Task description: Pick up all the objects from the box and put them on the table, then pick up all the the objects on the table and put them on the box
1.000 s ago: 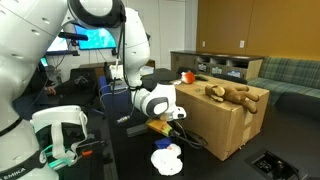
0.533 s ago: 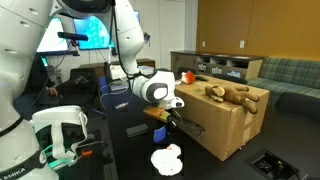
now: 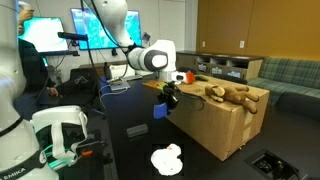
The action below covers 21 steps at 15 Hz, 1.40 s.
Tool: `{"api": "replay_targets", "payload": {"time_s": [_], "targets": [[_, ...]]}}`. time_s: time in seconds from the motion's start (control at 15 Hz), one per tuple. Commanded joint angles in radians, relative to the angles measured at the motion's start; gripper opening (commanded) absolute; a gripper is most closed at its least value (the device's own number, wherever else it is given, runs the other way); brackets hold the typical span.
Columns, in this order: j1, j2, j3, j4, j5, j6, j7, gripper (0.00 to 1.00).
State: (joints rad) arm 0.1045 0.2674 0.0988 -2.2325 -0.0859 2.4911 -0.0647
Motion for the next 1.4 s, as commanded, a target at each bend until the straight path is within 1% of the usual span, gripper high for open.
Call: {"api": "replay_targets", "payload": {"time_s": [0.0,0.07,0.2,0.27,0.33,0.4,0.47,0.53,0.6,0.93,1.2,1.33], "targets": [[0.011,-0.161,-0.010,-0.006,0.007,-0.116,0.110,0.03],[0.017,-0.183,-0.009,-0.008,-0.005,-0.113,0.155,0.03],[0.018,-0.220,-0.004,0.023,-0.007,-0.138,0.224,0.03],[0.024,-0.226,0.000,0.026,-0.024,-0.124,0.271,0.03],[0.023,-0.229,0.002,0.052,-0.028,-0.132,0.299,0.03],[0.028,-0.226,0.007,0.053,-0.041,-0.112,0.337,0.03],[0.028,-0.215,0.009,0.086,-0.045,-0.120,0.363,0.03],[0.033,-0.202,0.011,0.094,-0.064,-0.101,0.406,0.03],[0.036,-0.182,0.012,0.131,-0.066,-0.112,0.421,0.03],[0.073,-0.055,0.004,0.280,-0.151,-0.081,0.558,0.03],[0.121,0.101,-0.032,0.436,-0.216,-0.036,0.633,0.03],[0.150,0.174,-0.063,0.510,-0.242,-0.013,0.654,0.03]]}}
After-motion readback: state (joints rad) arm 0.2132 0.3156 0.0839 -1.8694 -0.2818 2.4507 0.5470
